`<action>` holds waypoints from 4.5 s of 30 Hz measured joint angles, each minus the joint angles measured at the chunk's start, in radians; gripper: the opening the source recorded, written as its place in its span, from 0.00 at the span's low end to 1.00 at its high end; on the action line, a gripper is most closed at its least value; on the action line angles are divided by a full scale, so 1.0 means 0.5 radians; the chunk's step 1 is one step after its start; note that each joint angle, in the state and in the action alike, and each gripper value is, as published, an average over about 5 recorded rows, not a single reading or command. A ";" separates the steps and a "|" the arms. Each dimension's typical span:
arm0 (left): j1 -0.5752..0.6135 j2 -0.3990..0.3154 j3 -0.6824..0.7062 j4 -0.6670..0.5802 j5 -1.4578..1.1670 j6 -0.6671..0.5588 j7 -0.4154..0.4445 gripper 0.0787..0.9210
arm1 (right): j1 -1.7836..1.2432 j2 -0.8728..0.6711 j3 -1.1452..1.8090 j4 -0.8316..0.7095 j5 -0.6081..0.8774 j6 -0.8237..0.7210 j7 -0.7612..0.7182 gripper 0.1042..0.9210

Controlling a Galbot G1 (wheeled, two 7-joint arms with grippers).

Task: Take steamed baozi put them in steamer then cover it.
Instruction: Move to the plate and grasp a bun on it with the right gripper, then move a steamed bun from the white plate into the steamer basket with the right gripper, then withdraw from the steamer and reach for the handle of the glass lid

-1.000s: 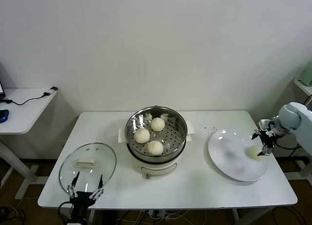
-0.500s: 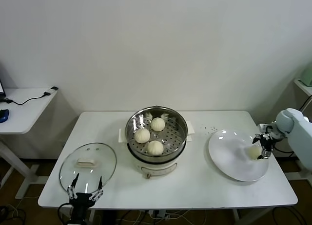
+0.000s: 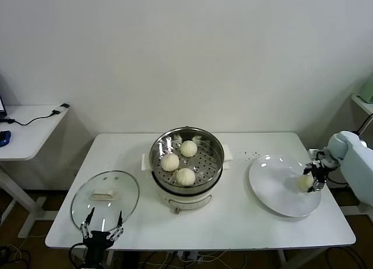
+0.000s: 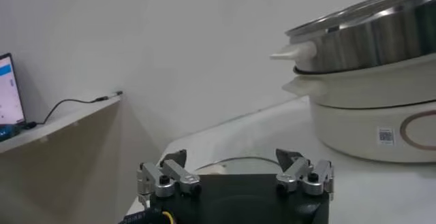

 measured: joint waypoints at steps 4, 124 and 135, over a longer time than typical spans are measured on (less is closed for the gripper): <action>0.004 0.000 0.000 0.000 -0.001 -0.005 -0.001 0.88 | 0.033 0.003 -0.024 -0.002 0.030 -0.007 -0.002 0.74; -0.144 0.074 -0.052 -0.100 -0.003 0.083 0.141 0.88 | 0.029 -0.405 -0.760 1.876 2.758 0.162 1.926 0.88; -0.210 0.052 -0.116 -0.121 0.386 0.139 0.213 0.88 | -1.308 -0.324 0.636 2.135 2.540 0.191 2.006 0.88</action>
